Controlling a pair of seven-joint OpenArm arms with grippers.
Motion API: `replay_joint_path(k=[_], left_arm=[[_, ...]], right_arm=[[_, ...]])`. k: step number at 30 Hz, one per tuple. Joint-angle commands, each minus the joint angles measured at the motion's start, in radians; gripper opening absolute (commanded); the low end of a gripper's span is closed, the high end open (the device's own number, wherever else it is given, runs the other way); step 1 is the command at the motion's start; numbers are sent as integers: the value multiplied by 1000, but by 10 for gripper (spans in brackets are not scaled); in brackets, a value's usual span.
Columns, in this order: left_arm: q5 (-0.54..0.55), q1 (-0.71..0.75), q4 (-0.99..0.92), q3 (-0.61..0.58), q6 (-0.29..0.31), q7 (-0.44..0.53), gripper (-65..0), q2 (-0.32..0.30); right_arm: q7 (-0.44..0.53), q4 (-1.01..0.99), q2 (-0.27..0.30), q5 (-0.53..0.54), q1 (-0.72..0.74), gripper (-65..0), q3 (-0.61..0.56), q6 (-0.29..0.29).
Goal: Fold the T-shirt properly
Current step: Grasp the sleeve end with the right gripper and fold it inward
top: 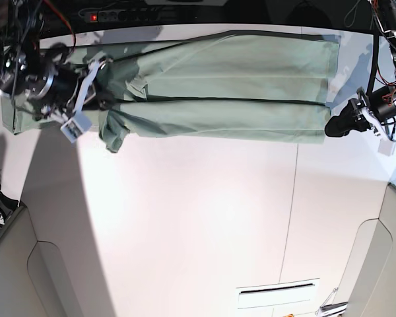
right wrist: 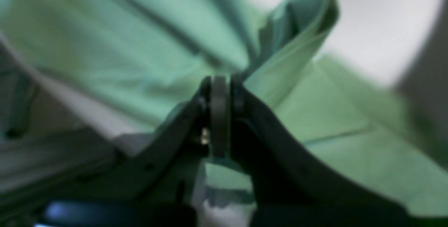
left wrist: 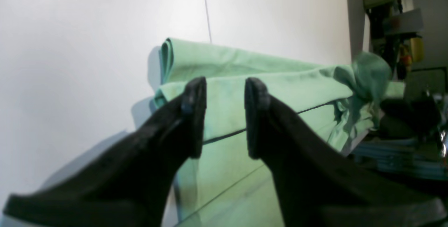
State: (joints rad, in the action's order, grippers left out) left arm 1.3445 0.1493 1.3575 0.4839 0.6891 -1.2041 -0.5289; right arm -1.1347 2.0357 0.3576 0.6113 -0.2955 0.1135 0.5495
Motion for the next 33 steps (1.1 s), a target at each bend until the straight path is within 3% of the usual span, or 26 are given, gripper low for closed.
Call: replay_joint_path(k=[1, 6, 12, 14, 16, 19, 23, 29, 33], left_arm=[[24, -11, 16, 8, 9, 11, -435, -22], [25, -11, 16, 8, 9, 19, -435, -22], [27, -11, 16, 8, 9, 23, -435, -22], [27, -11, 16, 8, 9, 26, -435, -22], [27, -11, 16, 8, 9, 26, -435, -23], [26, -10, 16, 31, 9, 48, -435, -17], [28, -6, 16, 153, 9, 47, -435, 9], [61, 91, 16, 274, 9, 48, -434, 8], [81, 165, 16, 276, 9, 48, -365, 17]], right_arm=[[13, 38, 10, 30, -23, -650, 6, 5], [13, 89, 7, 44, -115, -650, 6, 5], [14, 89, 7, 40, -123, -642, 6, 5], [18, 89, 5, 40, -123, -452, 6, 5], [41, 89, 5, 39, -122, -353, 6, 5], [42, 90, 5, -5, -96, -353, 6, 4], [43, 90, 5, -72, -45, -353, 9, -19], [73, 90, 5, -116, 21, -353, 45, -40], [100, 90, 5, -176, 66, -353, 87, -97]])
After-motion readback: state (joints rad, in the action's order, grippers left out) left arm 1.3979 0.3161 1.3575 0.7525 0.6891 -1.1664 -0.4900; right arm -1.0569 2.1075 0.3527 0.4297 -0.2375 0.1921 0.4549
